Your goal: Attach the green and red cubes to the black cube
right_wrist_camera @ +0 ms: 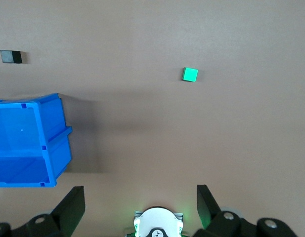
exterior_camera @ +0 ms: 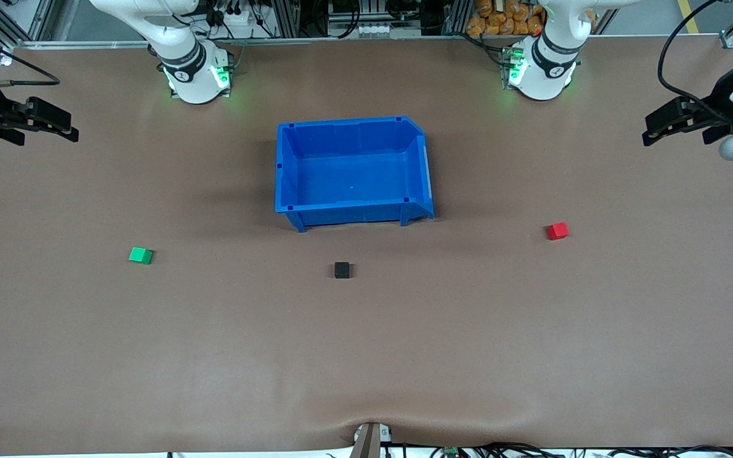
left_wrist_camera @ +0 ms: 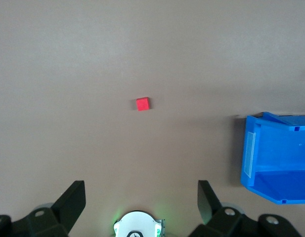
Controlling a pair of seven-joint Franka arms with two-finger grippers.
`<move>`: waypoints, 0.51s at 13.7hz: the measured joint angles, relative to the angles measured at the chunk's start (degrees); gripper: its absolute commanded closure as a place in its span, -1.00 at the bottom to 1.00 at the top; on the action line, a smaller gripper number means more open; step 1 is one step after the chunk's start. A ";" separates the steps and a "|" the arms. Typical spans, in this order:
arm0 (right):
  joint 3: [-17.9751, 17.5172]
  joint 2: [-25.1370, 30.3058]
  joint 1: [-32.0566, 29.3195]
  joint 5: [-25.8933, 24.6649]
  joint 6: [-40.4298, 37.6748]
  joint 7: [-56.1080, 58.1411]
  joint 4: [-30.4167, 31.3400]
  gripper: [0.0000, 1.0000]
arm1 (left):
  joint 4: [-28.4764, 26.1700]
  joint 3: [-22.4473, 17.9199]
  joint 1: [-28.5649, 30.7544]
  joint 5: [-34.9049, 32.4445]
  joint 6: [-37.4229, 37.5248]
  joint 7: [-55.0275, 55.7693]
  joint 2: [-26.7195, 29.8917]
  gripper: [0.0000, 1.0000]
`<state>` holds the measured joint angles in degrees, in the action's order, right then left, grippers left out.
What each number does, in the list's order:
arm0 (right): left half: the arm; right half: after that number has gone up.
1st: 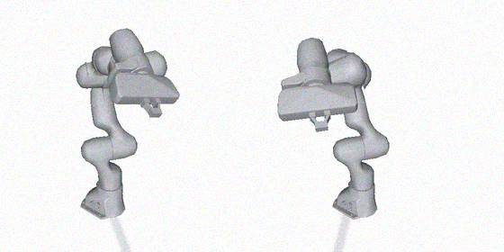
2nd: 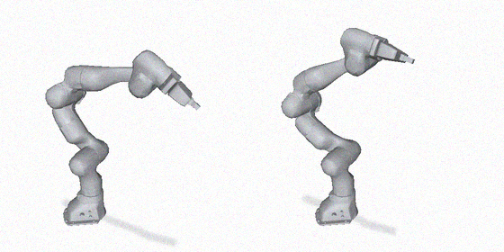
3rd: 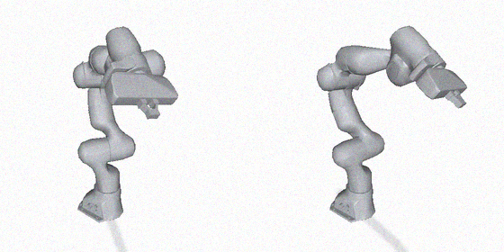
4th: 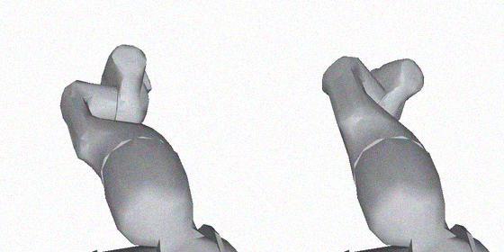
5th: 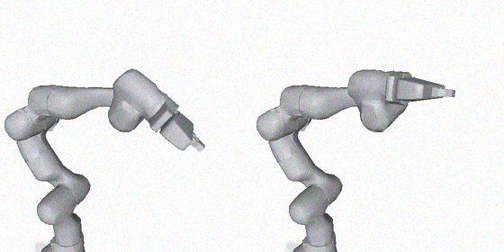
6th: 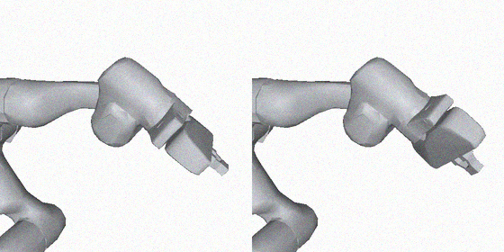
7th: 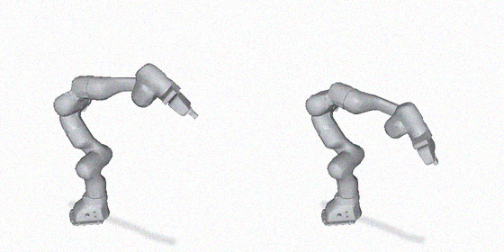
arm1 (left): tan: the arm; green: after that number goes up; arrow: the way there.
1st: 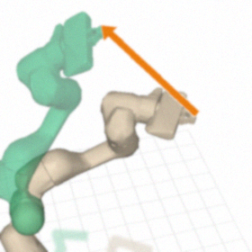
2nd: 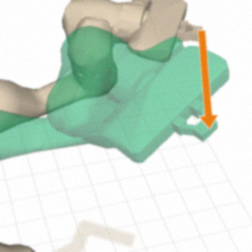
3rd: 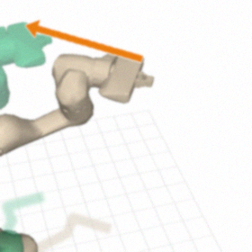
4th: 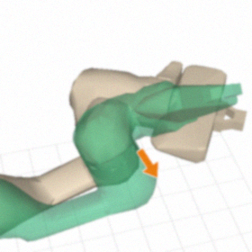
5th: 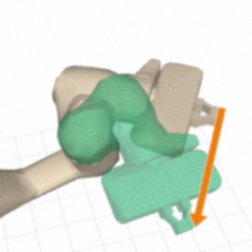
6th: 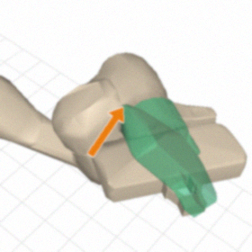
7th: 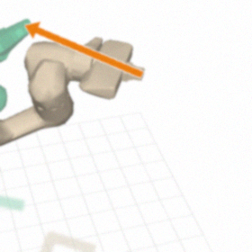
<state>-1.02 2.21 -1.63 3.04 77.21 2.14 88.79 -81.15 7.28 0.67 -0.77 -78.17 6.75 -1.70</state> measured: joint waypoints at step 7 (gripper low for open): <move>0.28 -0.24 -0.92 -0.09 0.24 0.00 -0.61 -1.00 | -0.06 0.12 -0.11 0.00 0.04 0.32 -1.52 -1.00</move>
<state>-0.74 1.97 -2.55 2.94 77.45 2.14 88.19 -81.21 7.40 0.56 -0.77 -78.12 7.07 -3.22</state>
